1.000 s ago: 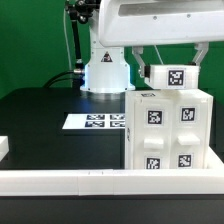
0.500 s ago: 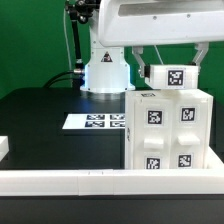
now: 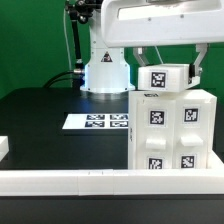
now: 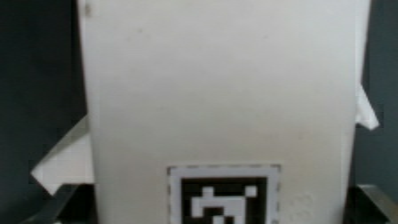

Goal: Assemble cabinet

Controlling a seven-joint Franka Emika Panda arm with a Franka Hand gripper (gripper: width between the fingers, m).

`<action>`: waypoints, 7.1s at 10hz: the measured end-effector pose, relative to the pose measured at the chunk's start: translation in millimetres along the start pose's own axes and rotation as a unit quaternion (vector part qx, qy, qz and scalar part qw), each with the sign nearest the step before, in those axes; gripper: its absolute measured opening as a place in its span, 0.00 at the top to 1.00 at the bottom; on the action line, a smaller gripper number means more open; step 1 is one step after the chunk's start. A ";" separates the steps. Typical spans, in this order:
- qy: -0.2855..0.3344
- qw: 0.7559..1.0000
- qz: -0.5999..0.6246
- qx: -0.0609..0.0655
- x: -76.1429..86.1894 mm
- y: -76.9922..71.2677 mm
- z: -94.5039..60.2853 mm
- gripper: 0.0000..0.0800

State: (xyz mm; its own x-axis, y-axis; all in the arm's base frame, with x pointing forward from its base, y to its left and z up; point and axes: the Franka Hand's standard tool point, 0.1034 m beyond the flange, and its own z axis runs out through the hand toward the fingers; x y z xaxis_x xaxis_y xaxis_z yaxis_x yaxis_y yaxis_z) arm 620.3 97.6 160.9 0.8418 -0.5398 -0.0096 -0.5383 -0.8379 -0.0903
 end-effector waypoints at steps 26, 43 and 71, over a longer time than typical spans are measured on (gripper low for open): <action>-0.045 0.998 -0.045 0.028 -23.8 -11.1 -21.2 0.19; -0.034 0.627 -0.777 -0.047 -19.1 -11.3 -18.6 0.19; -0.016 0.999 -0.039 -0.003 -2.1 9.7 0.4 0.30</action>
Offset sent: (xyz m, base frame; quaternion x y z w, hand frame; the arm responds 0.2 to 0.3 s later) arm 0.0000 0.0000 0.0000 0.0000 0.0000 0.1938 0.9810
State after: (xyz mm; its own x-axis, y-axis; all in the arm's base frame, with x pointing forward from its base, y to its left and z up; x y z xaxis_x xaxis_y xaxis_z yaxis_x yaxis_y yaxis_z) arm 613.3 90.6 159.6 0.8824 -0.4692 -0.0355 -0.4704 -0.8782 -0.0858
